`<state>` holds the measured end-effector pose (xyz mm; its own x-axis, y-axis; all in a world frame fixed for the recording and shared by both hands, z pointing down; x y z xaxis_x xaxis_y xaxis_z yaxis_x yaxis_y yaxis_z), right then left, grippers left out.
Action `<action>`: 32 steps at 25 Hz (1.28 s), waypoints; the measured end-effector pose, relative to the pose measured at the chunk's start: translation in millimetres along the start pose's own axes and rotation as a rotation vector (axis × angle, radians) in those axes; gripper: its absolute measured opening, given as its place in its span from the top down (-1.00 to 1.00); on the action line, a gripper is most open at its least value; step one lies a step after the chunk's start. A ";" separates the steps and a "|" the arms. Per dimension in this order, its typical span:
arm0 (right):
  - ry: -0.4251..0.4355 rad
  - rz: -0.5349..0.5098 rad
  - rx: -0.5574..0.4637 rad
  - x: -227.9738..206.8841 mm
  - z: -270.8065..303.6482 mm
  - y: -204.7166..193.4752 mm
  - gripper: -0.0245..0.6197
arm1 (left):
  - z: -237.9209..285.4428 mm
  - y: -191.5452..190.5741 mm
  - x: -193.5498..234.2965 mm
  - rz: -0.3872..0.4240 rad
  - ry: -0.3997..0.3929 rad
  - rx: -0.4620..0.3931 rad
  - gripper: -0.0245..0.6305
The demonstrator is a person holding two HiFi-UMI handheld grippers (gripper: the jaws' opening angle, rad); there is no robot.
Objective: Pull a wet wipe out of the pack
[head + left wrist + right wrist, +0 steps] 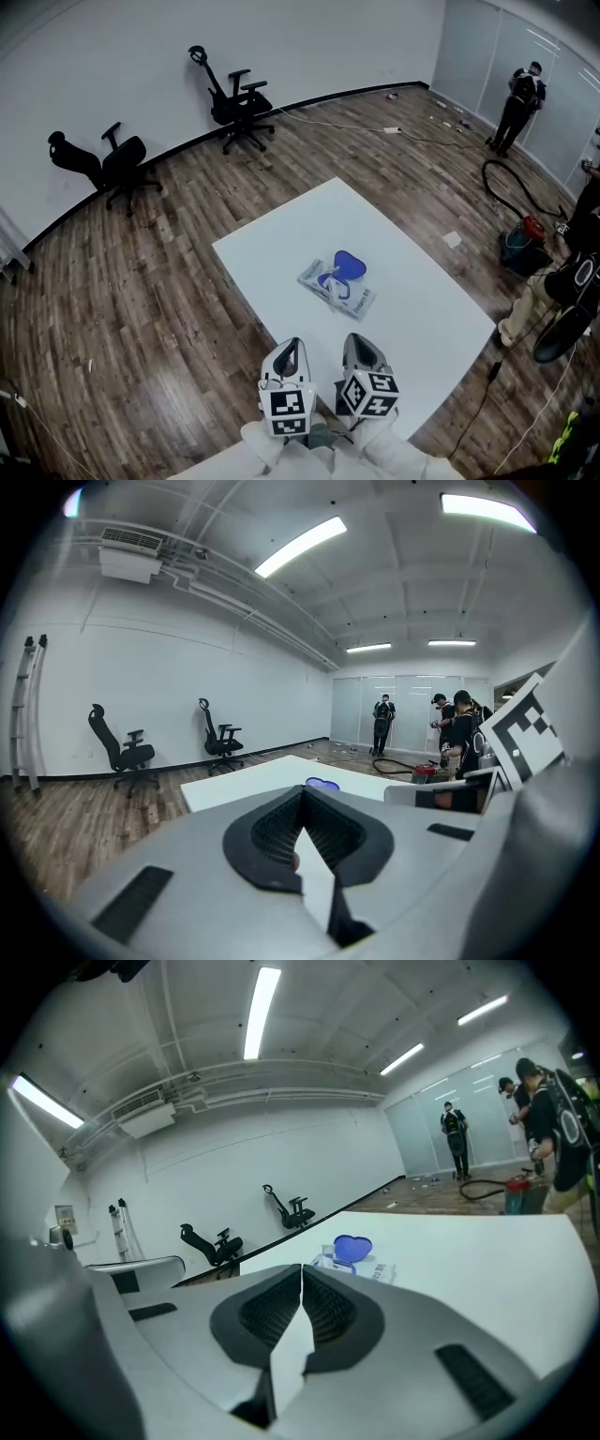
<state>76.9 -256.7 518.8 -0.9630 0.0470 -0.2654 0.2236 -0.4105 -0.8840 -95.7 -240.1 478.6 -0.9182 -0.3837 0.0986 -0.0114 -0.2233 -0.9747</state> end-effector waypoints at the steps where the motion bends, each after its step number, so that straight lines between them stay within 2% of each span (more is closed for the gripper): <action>1: 0.002 0.003 -0.001 -0.7 1.5 1.0 0.89 | 0.2 0.6 0.0 0.003 0.000 0.000 0.93; 12: 0.033 -0.025 0.020 -1.2 27.7 4.7 0.88 | 2.0 5.0 -1.8 -0.010 0.000 -0.001 0.93; 14: 0.041 -0.027 0.026 -1.0 33.5 5.2 0.77 | 2.9 3.0 -0.2 -0.011 0.005 0.006 0.93; 18: 0.052 -0.027 0.039 1.6 42.8 8.3 0.76 | 1.5 2.2 5.0 -0.010 0.027 0.023 0.93; 32: 0.052 -0.054 0.112 -2.9 101.2 -12.4 0.68 | 12.0 -16.3 22.1 -0.035 0.069 0.058 0.93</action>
<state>61.6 -343.9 569.5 -0.9636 0.1175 -0.2403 0.1504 -0.5048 -0.8501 -111.0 -255.8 499.1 -0.9426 -0.3129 0.1164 -0.0228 -0.2873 -0.9576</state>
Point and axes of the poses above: the fingertips, and each gripper's own axes: z forward along the fingers, x to its left, y out of its top, the point moved 8 cm from there along -z, backward along the fingers, and after that the axes turned 8 degrees about -y, right-handed, at the moved point
